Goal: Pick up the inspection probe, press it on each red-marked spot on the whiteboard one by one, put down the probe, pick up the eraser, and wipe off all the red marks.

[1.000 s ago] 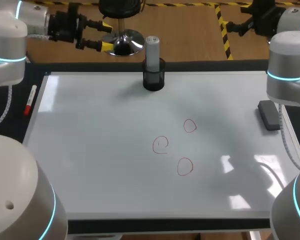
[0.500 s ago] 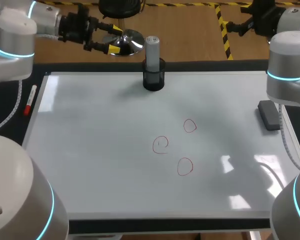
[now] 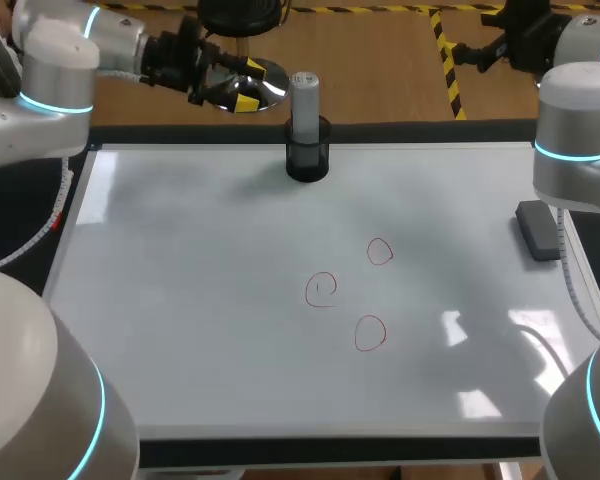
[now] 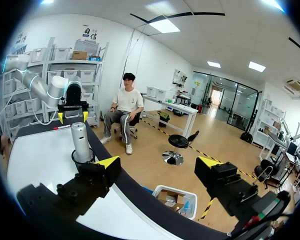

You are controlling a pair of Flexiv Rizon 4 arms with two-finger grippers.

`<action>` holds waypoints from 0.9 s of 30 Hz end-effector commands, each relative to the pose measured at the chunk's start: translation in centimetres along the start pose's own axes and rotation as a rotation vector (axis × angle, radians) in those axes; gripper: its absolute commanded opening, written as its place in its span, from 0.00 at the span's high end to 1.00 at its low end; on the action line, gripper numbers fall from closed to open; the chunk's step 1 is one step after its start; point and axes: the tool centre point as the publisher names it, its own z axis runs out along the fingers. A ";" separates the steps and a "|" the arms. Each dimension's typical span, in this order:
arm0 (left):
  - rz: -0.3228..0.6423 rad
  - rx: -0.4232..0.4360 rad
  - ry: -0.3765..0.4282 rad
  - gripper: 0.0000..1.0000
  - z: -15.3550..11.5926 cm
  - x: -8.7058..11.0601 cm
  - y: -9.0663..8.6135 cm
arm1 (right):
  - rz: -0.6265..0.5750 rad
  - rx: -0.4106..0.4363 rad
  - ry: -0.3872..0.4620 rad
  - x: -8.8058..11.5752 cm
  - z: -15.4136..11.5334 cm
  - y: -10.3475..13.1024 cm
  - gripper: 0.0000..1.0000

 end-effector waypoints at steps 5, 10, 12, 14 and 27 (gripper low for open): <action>0.001 -0.008 0.058 0.00 2.1 -0.6 0.3 | 0.000 0.000 0.000 0.0 0.0 0.0 0.00; 0.001 -0.023 0.070 0.00 3.4 -1.1 0.6 | 0.000 0.000 0.000 0.0 0.0 0.0 0.00; 0.003 -0.029 0.073 0.00 3.8 -1.2 0.6 | 0.000 0.000 0.000 0.0 0.0 0.0 0.00; 0.005 -0.028 0.078 0.00 4.3 -1.3 0.5 | 0.000 0.000 0.000 0.0 0.0 0.0 0.00; 0.030 -0.036 0.110 0.00 6.7 -2.0 1.5 | 0.000 0.000 0.000 0.0 0.0 0.0 0.00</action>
